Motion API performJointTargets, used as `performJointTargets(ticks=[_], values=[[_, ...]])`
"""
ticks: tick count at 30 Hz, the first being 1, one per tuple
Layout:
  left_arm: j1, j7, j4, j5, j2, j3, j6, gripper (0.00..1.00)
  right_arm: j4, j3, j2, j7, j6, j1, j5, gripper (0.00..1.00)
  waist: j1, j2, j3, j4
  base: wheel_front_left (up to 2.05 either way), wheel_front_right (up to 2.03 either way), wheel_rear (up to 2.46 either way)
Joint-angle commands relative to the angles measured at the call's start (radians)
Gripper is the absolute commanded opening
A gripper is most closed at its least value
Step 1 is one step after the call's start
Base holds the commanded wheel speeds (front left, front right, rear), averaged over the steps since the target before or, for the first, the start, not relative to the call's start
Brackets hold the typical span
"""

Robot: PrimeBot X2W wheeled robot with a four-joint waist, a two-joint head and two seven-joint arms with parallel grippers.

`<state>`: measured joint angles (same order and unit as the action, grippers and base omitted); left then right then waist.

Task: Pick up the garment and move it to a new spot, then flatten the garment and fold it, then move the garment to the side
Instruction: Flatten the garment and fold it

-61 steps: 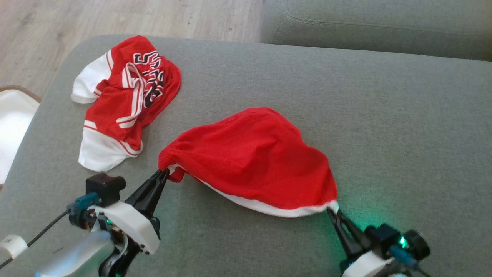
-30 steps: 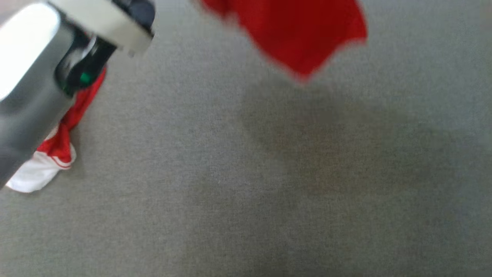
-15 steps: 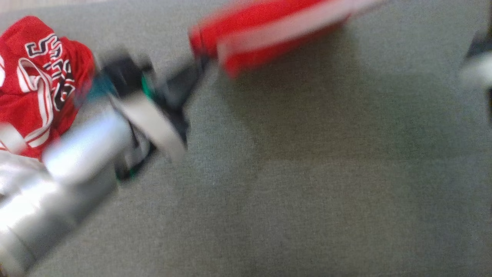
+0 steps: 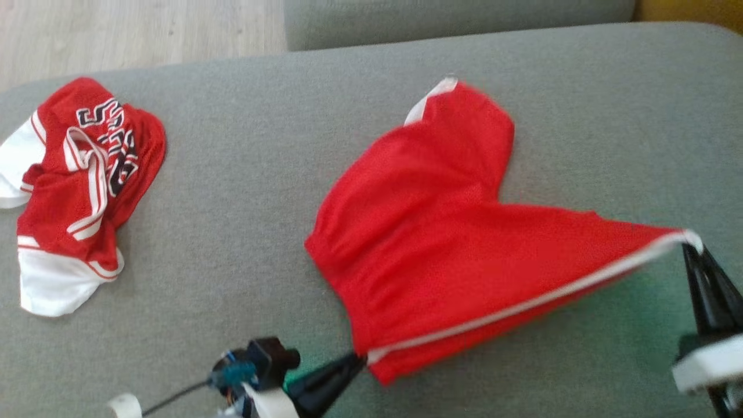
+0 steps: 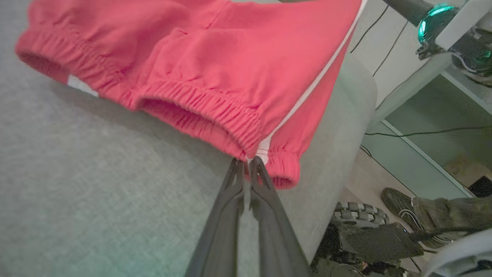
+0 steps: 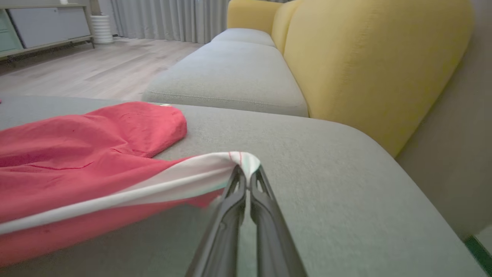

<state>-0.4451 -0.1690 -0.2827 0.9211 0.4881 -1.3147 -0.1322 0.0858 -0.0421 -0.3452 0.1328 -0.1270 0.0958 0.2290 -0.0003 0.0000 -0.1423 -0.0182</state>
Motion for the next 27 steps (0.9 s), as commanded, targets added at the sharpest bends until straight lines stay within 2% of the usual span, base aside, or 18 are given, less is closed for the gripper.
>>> performJointTargets(ticks=[1, 6, 9, 11, 19, 25, 27], values=[[-0.017, 0.003, 0.022, -0.011, 0.031, 0.035, 0.002, 0.00, -0.055, -0.016, -0.031, -0.005, -0.004, -0.007, 0.007, 0.00, 0.0003, 0.0000, 0.007, -0.006, 0.00, 0.00, 0.00], [0.019, 0.016, 0.055, -0.018, 0.043, 0.035, 0.004, 0.00, -0.163, -0.059, -0.019, -0.053, -0.004, 0.058, -0.012, 0.00, 0.0003, 0.0000, 0.007, -0.010, 0.00, 0.00, 0.00], [0.021, 0.020, 0.084, 0.005, 0.046, 0.046, 0.006, 0.00, -0.215, -0.057, -0.001, -0.087, -0.004, 0.045, -0.038, 0.00, 0.0003, 0.0000, -0.002, -0.001, 0.00, 0.00, 0.00], [0.021, 0.019, 0.110, 0.037, 0.043, 0.061, 0.005, 0.00, -0.209, -0.044, -0.015, -0.095, -0.004, 0.013, -0.031, 0.00, 0.0003, 0.0000, -0.010, 0.014, 0.00, 0.00, 0.00], [-0.028, 0.043, 0.241, 0.249, 0.042, 0.127, 0.002, 0.00, -0.071, 0.050, -0.117, -0.151, -0.004, -0.220, 0.011, 0.00, 0.0003, 0.0000, -0.064, 0.137, 0.00, 0.00, 0.00], [-0.111, 0.078, 0.309, 0.448, 0.022, 0.159, 0.002, 0.00, 0.074, 0.187, -0.183, -0.233, -0.004, -0.424, 0.065, 0.00, 0.0003, 0.0000, -0.116, 0.222, 0.00, 0.00, 0.00], [-0.127, 0.086, 0.310, 0.473, 0.017, 0.162, 0.002, 0.00, 0.100, 0.213, -0.191, -0.239, -0.004, -0.461, 0.074, 0.00, 0.0003, 0.0000, -0.125, 0.233, 0.00, 0.00, 0.00]])
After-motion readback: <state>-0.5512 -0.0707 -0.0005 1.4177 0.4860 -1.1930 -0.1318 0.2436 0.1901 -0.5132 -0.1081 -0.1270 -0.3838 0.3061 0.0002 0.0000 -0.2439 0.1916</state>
